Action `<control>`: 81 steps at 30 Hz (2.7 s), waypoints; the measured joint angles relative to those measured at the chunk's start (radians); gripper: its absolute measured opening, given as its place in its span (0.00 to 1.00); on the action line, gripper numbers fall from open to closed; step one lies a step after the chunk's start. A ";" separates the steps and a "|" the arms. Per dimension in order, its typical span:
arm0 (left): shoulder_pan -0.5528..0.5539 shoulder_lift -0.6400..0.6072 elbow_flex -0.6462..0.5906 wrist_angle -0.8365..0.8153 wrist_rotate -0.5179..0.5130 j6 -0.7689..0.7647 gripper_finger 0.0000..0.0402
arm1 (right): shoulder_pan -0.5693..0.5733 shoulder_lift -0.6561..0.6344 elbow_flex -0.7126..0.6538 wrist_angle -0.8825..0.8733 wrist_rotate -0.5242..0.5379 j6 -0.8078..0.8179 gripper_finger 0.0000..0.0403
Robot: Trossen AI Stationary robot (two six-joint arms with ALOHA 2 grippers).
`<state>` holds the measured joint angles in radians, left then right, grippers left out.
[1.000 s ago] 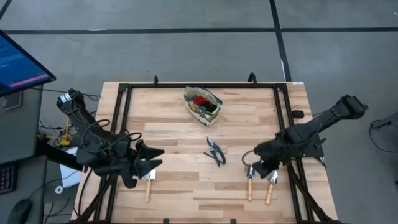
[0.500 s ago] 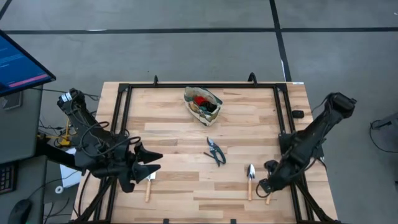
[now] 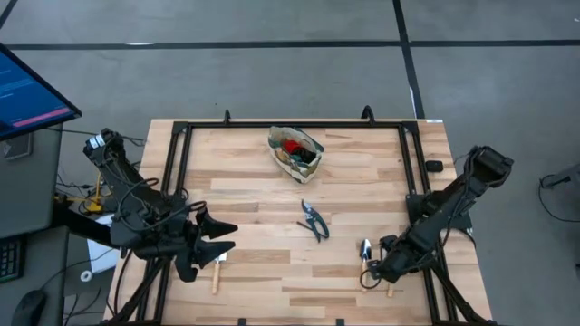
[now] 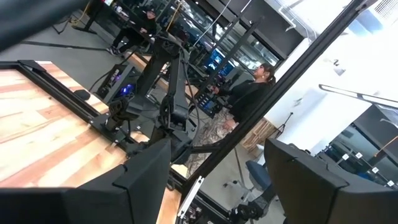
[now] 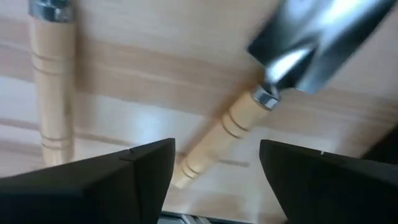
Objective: Pick & Place Garden tools in Gardening bag
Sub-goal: Put the green shear scissors into the gardening bag
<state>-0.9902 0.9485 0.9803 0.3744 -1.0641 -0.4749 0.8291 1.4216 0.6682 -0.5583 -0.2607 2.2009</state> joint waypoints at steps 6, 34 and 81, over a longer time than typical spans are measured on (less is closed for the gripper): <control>-0.001 0.000 0.000 0.000 0.000 0.000 0.65 | 0.009 0.049 0.000 0.060 -0.001 0.008 0.52; 0.000 0.000 0.000 0.000 -0.013 0.029 0.65 | -0.669 -0.140 0.000 1.011 0.088 -1.041 0.34; 0.000 0.001 0.000 0.000 -0.335 0.078 0.65 | -0.624 0.323 0.322 0.094 0.247 -2.903 0.60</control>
<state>-0.9901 0.9493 0.9798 0.3745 -1.3987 -0.3969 0.2053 1.7445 0.9905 -0.4645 -0.0138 -0.7016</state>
